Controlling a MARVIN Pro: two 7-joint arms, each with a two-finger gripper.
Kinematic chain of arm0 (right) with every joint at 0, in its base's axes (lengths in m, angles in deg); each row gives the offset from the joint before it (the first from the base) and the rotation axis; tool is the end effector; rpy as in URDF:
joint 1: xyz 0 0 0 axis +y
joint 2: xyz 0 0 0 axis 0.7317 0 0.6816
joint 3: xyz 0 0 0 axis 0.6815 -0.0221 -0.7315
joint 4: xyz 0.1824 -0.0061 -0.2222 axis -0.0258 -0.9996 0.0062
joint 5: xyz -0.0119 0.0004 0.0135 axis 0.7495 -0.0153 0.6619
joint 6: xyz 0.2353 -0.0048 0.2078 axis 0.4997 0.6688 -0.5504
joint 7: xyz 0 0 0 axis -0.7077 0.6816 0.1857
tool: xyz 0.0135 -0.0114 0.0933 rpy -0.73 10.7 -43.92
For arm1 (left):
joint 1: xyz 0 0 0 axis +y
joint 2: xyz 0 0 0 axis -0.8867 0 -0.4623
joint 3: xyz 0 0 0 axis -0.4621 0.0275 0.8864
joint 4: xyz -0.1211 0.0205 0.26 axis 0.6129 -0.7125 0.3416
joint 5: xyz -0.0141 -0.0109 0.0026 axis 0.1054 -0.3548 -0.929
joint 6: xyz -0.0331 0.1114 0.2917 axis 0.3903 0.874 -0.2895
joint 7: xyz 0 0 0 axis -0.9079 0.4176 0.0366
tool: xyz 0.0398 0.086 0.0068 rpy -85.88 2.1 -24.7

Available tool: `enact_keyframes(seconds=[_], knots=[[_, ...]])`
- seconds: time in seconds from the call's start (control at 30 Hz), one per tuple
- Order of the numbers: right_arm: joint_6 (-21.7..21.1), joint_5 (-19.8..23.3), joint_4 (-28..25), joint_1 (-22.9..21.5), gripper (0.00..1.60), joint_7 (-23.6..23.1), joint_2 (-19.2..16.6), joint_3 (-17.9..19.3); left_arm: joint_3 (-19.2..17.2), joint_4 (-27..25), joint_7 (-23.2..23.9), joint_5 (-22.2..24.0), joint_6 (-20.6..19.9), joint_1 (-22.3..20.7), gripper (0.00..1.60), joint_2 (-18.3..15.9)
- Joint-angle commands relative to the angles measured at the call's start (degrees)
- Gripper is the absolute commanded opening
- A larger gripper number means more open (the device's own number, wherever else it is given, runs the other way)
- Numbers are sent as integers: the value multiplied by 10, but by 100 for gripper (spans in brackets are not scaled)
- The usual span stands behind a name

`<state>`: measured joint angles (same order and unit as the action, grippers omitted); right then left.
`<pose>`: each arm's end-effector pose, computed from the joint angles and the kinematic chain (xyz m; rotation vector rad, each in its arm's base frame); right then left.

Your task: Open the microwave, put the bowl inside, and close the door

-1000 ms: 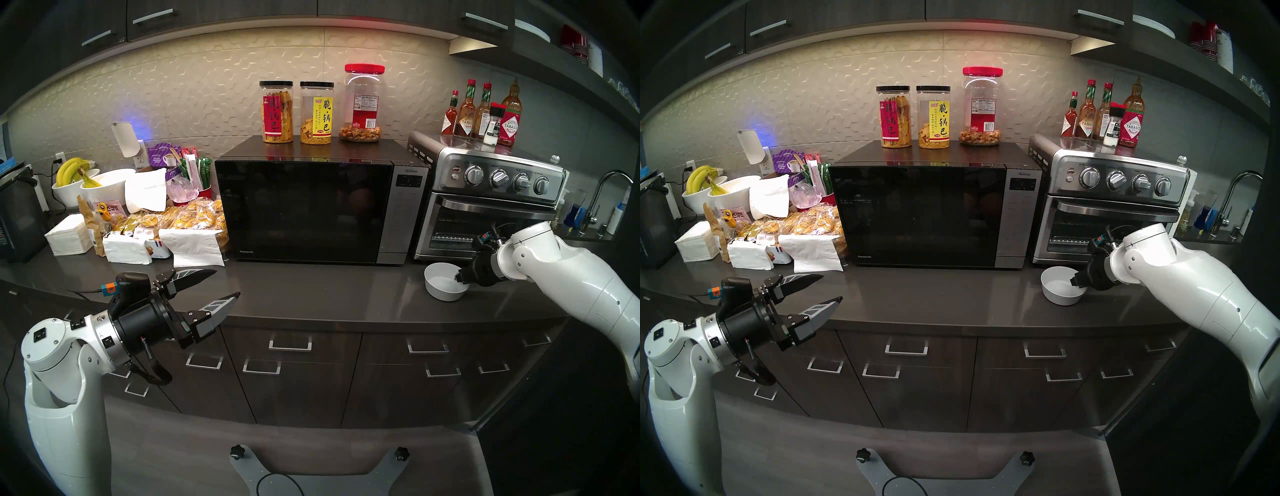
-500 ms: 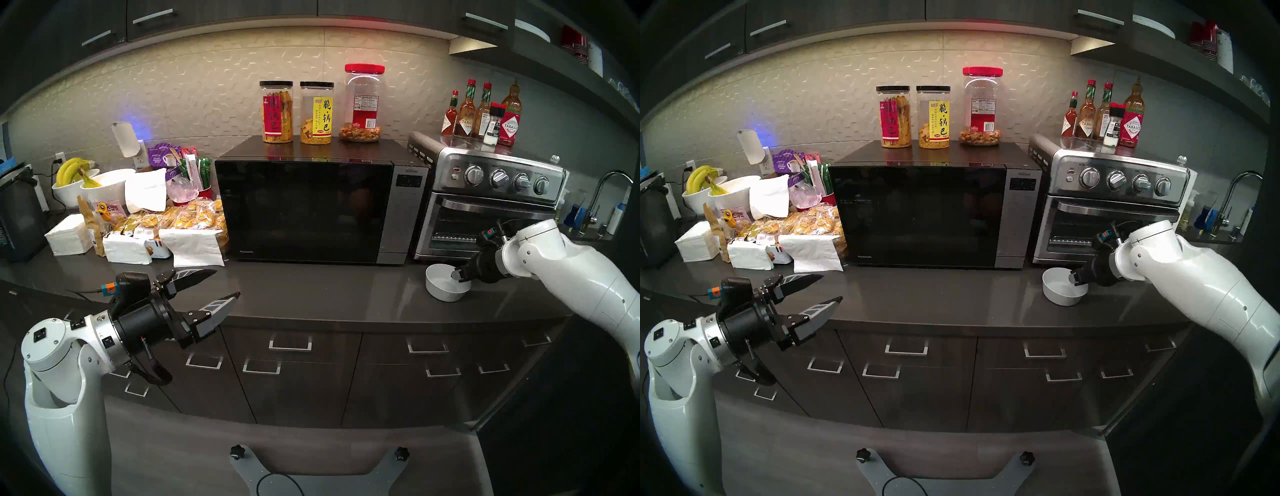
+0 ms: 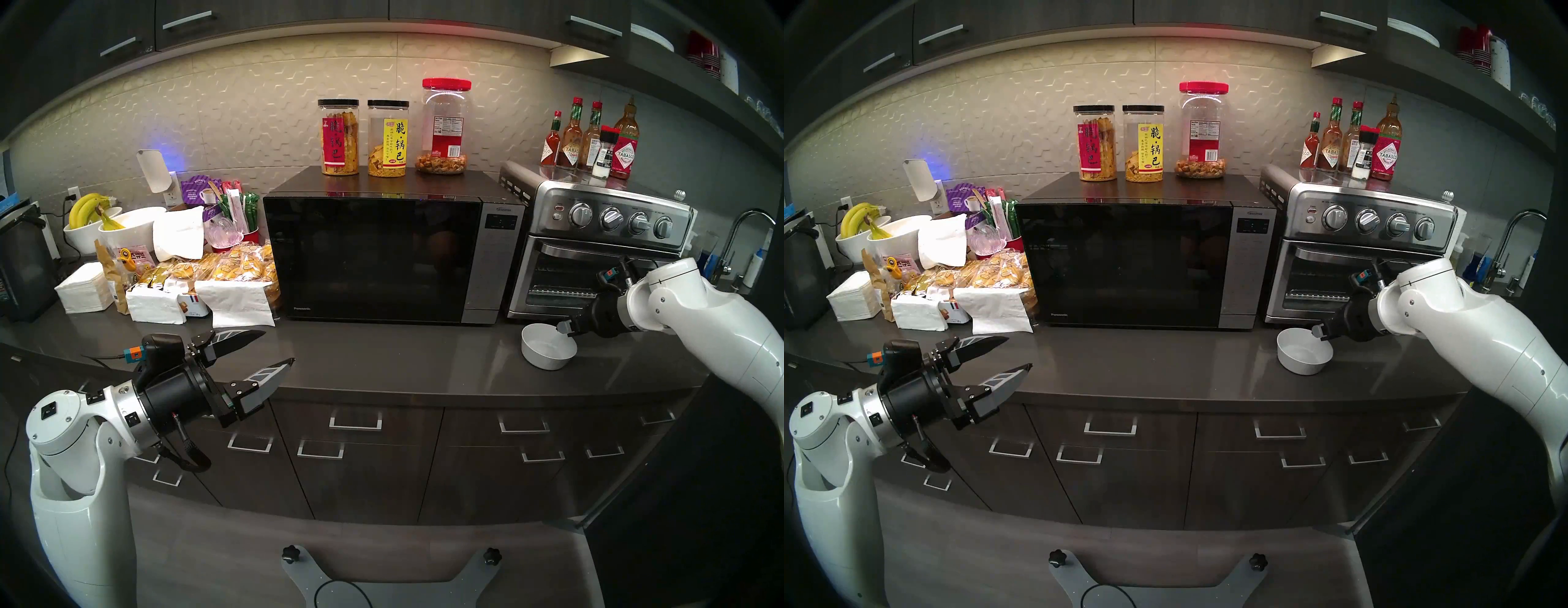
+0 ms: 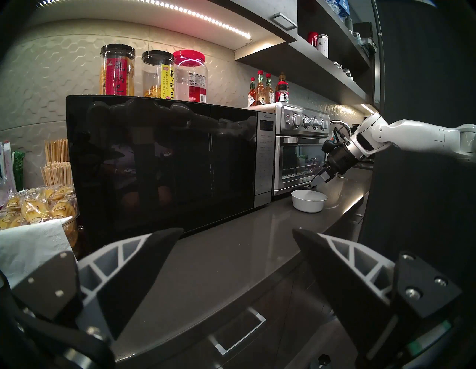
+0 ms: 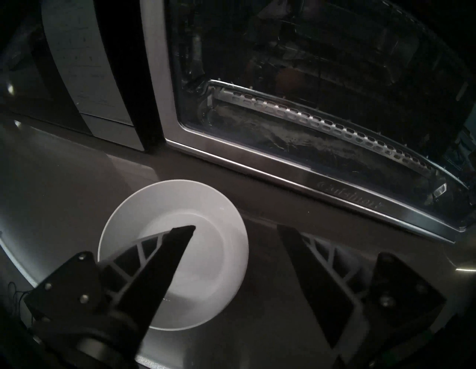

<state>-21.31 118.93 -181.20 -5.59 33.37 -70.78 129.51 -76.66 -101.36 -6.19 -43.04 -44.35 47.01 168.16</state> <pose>0.4565 -0.1859 -0.1243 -2.8535 -0.4694 -1.2034 0.2621 0.0958 -0.1515 1.8410 -0.7077 1.7356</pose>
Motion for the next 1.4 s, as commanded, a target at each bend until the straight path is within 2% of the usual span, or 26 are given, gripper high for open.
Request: enact_keyframes(seconds=[0.0,0.27,0.47,0.67,1.23,1.37], knots=[[7,19,-34,-2,131,-4,-35,17,1,-7,1,1,-1,-1,160,-1],[21,46,-80,11,127,23,-43,20,1,-7,2,1,-1,-1,160,-1],[30,69,-100,19,128,48,-36,20,1,-7,2,0,-2,-1,160,0],[31,84,-112,19,121,60,-31,22,1,-7,2,0,-2,-2,160,0],[23,111,-150,18,119,127,17,16,0,-7,3,-1,-2,-2,160,1],[16,117,-154,10,104,147,33,18,0,-7,3,-1,-2,-2,160,1]])
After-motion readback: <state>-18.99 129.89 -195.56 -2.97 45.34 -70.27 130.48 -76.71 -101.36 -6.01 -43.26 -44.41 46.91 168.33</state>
